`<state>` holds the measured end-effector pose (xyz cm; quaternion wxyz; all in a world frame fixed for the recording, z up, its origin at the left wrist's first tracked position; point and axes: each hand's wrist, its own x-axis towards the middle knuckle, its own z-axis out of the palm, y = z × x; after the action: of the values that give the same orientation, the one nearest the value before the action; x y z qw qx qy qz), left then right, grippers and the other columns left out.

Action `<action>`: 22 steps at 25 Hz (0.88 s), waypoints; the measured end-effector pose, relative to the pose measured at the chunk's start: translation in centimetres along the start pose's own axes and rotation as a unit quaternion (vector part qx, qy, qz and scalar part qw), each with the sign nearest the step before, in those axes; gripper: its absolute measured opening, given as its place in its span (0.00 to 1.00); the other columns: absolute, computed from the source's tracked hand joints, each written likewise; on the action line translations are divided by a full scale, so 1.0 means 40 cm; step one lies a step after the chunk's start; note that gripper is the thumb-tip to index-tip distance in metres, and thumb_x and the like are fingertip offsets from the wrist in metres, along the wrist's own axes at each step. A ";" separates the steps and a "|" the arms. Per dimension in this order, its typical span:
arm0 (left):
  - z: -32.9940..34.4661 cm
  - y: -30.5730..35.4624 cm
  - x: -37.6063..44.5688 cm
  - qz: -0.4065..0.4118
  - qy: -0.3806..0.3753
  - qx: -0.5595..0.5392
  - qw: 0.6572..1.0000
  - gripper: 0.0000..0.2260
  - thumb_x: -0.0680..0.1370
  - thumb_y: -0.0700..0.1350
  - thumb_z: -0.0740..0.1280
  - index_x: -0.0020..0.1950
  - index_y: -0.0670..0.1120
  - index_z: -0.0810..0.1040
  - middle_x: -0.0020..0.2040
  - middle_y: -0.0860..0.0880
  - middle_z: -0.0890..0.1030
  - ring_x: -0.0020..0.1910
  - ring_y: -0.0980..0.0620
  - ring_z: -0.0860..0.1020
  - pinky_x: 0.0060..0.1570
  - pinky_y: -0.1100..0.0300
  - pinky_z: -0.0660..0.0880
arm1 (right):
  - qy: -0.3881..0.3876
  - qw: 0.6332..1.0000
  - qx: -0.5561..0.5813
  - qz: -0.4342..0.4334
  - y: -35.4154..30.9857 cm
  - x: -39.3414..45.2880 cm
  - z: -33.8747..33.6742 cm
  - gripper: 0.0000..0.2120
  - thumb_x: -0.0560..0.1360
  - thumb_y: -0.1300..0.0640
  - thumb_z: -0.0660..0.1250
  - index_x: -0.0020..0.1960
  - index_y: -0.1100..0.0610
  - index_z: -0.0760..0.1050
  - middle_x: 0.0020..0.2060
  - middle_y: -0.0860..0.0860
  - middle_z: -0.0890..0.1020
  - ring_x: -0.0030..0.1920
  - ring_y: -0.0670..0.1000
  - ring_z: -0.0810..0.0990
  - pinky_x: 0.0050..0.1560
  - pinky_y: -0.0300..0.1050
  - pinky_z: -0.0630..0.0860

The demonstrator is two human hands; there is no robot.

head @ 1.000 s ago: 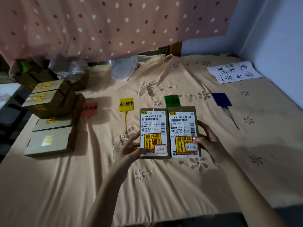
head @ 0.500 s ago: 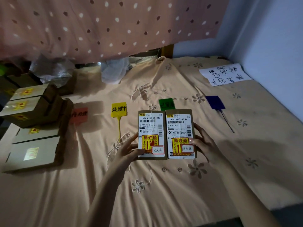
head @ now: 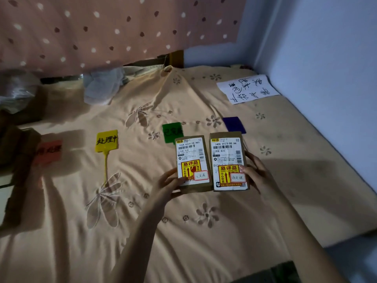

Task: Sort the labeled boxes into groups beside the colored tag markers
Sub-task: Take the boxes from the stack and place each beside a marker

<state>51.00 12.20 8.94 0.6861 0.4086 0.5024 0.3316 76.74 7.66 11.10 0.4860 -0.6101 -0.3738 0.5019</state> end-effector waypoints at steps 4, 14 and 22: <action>0.119 -0.034 0.053 -0.020 0.043 -0.038 0.998 0.15 0.75 0.41 0.68 0.62 0.44 0.76 0.49 0.47 0.84 0.43 0.52 0.84 0.43 0.61 0.80 | -0.008 1.000 -0.005 0.004 -0.005 0.054 -0.113 0.20 0.75 0.62 0.64 0.59 0.41 0.71 0.46 0.45 0.85 0.44 0.46 0.85 0.39 0.40 0.81; 0.361 -0.112 0.233 -0.092 0.217 -0.192 0.953 0.13 0.73 0.42 0.72 0.56 0.40 0.79 0.45 0.43 0.81 0.39 0.49 0.79 0.31 0.64 0.79 | -0.055 0.998 -0.018 0.015 -0.004 0.159 -0.281 0.21 0.75 0.62 0.63 0.63 0.45 0.68 0.41 0.42 0.86 0.42 0.45 0.85 0.38 0.37 0.81; 0.450 -0.100 0.317 -0.037 0.288 -0.241 0.926 0.19 0.68 0.47 0.76 0.57 0.48 0.78 0.59 0.44 0.81 0.57 0.45 0.80 0.60 0.46 0.76 | -0.047 0.998 -0.019 0.026 0.011 0.179 -0.315 0.21 0.76 0.62 0.62 0.65 0.45 0.68 0.44 0.40 0.85 0.45 0.44 0.85 0.38 0.35 0.79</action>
<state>71.95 17.30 2.97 0.6012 0.0988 0.5982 0.5204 90.57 11.58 9.20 0.4429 -0.6047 -0.3893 0.5354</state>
